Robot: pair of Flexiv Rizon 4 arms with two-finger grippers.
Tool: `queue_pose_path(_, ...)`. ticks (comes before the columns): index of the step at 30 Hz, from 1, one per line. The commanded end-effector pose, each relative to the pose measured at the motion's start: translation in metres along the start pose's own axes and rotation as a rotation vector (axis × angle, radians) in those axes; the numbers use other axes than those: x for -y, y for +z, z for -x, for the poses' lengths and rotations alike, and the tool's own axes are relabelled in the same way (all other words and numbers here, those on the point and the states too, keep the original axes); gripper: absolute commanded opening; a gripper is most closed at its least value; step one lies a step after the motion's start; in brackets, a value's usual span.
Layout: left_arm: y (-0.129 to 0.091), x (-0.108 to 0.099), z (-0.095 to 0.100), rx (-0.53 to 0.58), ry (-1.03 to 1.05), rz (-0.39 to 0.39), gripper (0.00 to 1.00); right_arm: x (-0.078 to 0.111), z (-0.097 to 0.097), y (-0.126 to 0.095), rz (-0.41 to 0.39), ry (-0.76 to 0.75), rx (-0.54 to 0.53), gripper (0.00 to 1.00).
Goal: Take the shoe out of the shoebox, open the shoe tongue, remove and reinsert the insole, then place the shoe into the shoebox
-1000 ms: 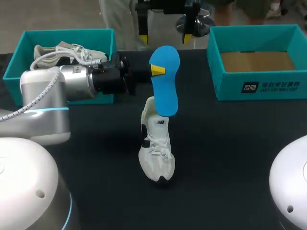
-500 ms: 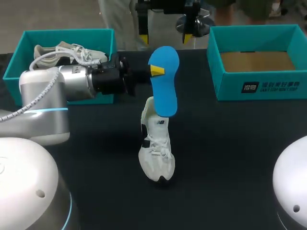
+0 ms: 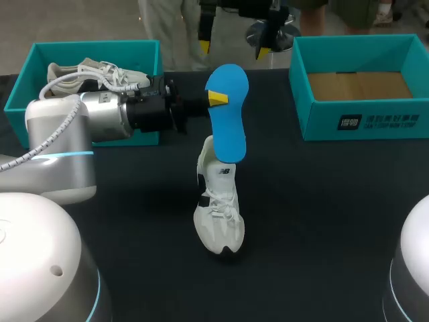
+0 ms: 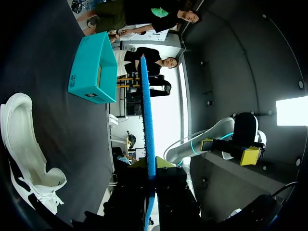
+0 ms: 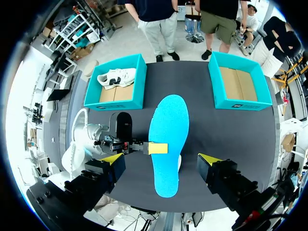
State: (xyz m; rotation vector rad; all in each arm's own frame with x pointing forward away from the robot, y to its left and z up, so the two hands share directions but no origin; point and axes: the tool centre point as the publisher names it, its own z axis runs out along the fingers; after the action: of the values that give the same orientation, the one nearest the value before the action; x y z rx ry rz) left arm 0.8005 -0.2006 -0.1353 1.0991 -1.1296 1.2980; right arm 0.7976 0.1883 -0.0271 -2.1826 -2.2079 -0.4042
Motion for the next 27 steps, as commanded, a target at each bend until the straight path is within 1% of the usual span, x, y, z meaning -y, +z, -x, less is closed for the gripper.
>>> queue_pose_path(1,0.000,0.000,0.000,-0.001,-0.001,-0.002,0.00,0.008,0.034,0.004,0.038,0.013,-0.198,1.00)
queue_pose_path(7,0.000,0.002,0.000,-0.004,-0.003,-0.003,0.00,0.008,0.046,0.003,0.056,0.016,-0.290,1.00)
queue_pose_path(12,-0.001,0.004,0.000,-0.004,-0.006,-0.007,0.00,0.006,0.054,0.003,0.057,0.008,-0.405,1.00)
queue_pose_path(16,-0.003,0.005,-0.002,-0.007,-0.007,-0.009,0.00,0.006,0.061,0.002,0.052,-0.009,-0.526,1.00)
queue_pose_path(17,-0.003,0.005,-0.003,-0.009,-0.008,-0.010,0.00,0.007,0.064,0.002,0.051,-0.009,-0.539,1.00)
queue_pose_path(22,-0.005,0.007,-0.004,-0.014,-0.009,-0.013,0.00,0.008,0.073,0.006,0.056,-0.006,-0.658,1.00)
queue_pose_path(27,-0.006,0.007,-0.006,-0.019,-0.009,-0.014,0.00,0.008,0.081,0.012,0.049,0.011,-0.736,1.00)
